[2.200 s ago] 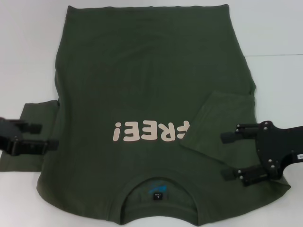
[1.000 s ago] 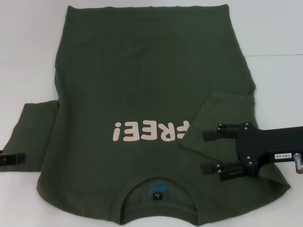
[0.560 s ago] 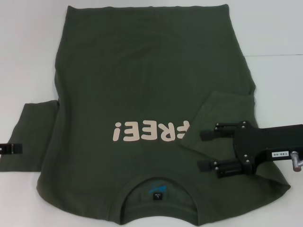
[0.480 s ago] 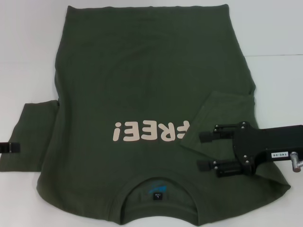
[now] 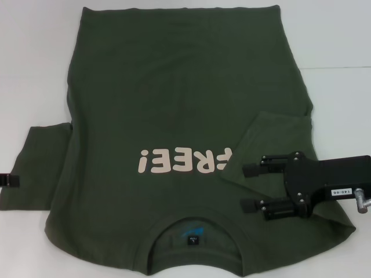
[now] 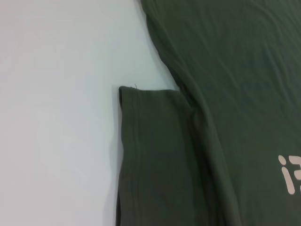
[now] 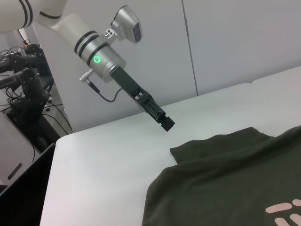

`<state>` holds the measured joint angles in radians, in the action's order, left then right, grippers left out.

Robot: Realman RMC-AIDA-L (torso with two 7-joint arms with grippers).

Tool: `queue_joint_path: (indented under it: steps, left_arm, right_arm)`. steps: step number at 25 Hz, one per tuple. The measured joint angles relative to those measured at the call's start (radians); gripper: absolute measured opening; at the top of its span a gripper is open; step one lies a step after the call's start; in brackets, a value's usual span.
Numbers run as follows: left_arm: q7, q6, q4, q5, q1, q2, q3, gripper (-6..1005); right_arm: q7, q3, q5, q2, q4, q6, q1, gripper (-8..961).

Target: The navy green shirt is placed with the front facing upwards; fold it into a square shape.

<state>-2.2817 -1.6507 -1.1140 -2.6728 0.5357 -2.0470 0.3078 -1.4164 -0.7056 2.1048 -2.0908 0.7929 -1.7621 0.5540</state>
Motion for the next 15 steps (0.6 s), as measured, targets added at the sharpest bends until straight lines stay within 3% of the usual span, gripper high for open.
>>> queue_joint_path:
  steps: [15]
  left_arm:
    - [-0.017,0.088,0.091,-0.031,0.02,0.013,0.0,796]
  right_arm:
    - [-0.004,0.0,0.0,0.0,0.0,0.001,0.006,785]
